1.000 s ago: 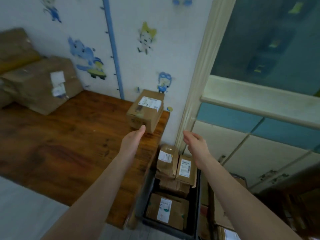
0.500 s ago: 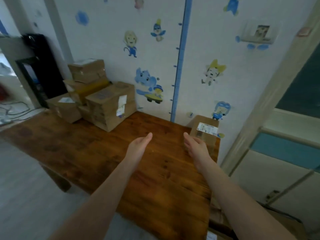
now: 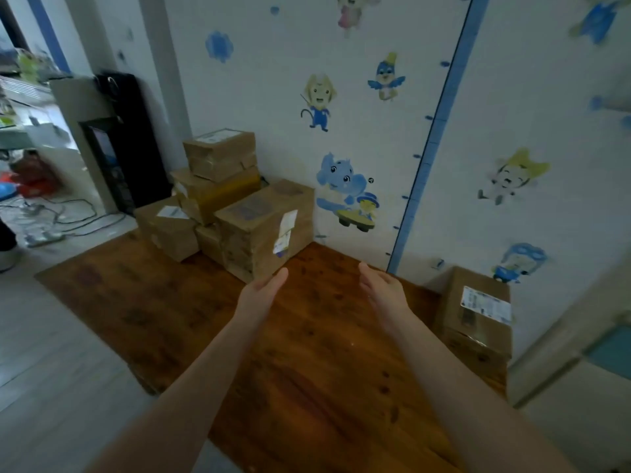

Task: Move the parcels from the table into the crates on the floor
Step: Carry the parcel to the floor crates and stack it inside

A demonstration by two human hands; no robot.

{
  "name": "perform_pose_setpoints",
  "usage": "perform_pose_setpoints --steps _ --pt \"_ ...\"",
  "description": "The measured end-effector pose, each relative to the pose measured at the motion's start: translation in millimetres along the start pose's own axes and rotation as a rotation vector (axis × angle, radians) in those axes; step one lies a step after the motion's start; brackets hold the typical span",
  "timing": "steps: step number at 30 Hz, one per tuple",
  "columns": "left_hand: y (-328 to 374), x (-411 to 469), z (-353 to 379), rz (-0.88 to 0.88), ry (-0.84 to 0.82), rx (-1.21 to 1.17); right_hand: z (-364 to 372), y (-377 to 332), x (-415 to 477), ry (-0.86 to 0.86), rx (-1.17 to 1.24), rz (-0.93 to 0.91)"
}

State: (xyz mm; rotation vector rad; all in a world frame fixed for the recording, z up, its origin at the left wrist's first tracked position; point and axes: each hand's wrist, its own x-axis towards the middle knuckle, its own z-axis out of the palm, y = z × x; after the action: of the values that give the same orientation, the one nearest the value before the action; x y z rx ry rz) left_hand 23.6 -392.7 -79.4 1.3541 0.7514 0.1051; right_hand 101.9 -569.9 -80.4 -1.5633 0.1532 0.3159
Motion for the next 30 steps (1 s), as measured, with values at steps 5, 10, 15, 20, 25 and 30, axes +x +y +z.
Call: perform_pose_setpoints --steps 5,10,15,20,25,30 --pt "26 57 -11 0.025 0.043 0.070 38 -20 52 -0.025 0.011 0.056" --pt "33 115 -28 0.015 0.078 0.037 71 -28 96 -0.030 0.024 0.062" --pt "39 158 -54 -0.003 0.070 -0.003 109 -21 122 0.001 0.006 0.098" --pt "48 210 -85 0.012 0.029 0.010 151 -20 137 0.067 0.026 0.097" --pt "68 269 -126 0.001 -0.053 0.114 207 -15 142 0.182 0.052 0.089" --pt "93 310 -149 0.042 -0.057 0.247 253 -10 142 0.243 0.065 0.128"
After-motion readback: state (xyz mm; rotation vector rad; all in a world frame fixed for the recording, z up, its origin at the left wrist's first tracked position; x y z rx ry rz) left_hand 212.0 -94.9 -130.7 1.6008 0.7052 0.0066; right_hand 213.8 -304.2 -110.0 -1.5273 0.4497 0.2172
